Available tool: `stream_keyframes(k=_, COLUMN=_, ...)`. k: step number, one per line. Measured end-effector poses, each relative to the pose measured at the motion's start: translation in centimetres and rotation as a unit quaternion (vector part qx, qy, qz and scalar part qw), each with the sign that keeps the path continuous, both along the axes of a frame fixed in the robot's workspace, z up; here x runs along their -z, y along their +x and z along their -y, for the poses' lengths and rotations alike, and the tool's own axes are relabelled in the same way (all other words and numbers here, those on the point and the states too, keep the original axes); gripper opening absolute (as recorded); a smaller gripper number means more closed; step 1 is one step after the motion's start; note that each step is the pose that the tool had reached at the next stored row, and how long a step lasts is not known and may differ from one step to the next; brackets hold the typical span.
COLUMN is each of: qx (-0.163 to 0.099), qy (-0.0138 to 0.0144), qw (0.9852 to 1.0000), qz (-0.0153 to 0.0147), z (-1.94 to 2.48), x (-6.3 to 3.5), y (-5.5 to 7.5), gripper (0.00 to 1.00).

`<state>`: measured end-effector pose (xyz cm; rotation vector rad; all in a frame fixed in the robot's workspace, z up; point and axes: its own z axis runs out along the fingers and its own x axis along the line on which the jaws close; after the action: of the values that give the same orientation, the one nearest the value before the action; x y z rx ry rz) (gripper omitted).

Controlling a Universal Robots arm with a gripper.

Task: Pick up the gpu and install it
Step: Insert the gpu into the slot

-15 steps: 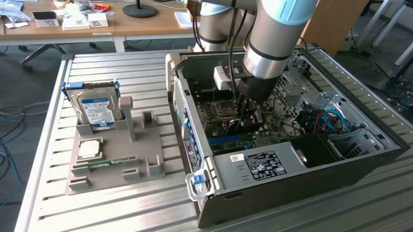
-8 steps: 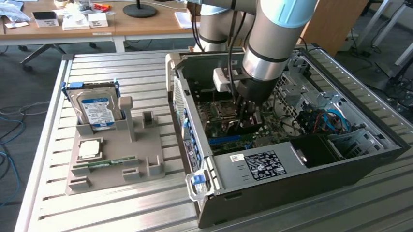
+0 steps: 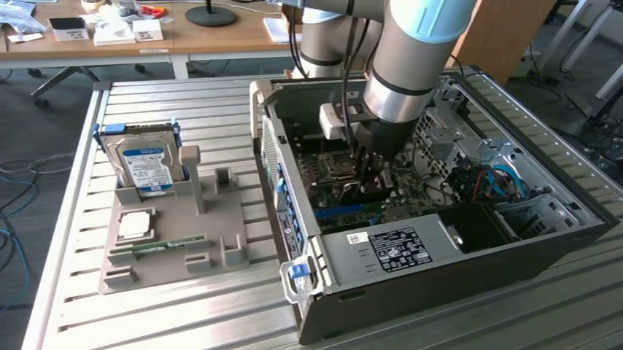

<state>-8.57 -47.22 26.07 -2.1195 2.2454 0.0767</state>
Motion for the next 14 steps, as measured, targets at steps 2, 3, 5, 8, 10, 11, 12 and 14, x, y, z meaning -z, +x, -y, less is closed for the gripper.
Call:
stream_keyframes(k=2, qx=0.000, qy=-0.0001, qw=1.0000, qz=0.0000, z=0.01, x=0.00, y=-0.06, gripper=0.27)
stream_keyframes(k=3, qx=0.000, qy=-0.0001, qw=1.0000, qz=0.0000, z=0.01, x=0.00, y=-0.07, gripper=0.27)
stream_keyframes(k=5, qx=0.000, qy=-0.0001, qw=1.0000, qz=0.0000, z=0.00, x=0.00, y=-0.12, gripper=0.27)
stream_keyframes(k=8, qx=0.000, qy=-0.0001, qw=1.0000, qz=0.0000, z=0.01, x=0.01, y=-0.25, gripper=0.27)
stream_keyframes(k=10, qx=0.000, qy=-0.0001, qw=1.0000, qz=0.0000, z=0.00, x=0.01, y=-0.34, gripper=0.27)
stream_keyframes(k=11, qx=0.000, qy=-0.0001, qw=1.0000, qz=0.0000, z=0.01, x=0.01, y=-0.38, gripper=0.27)
stream_keyframes(k=12, qx=0.000, qy=-0.0001, qw=1.0000, qz=0.0000, z=0.01, x=0.01, y=-0.42, gripper=0.27)
stream_keyframes(k=14, qx=0.000, qy=-0.0001, qw=1.0000, qz=0.0000, z=0.00, x=0.02, y=-0.50, gripper=0.27)
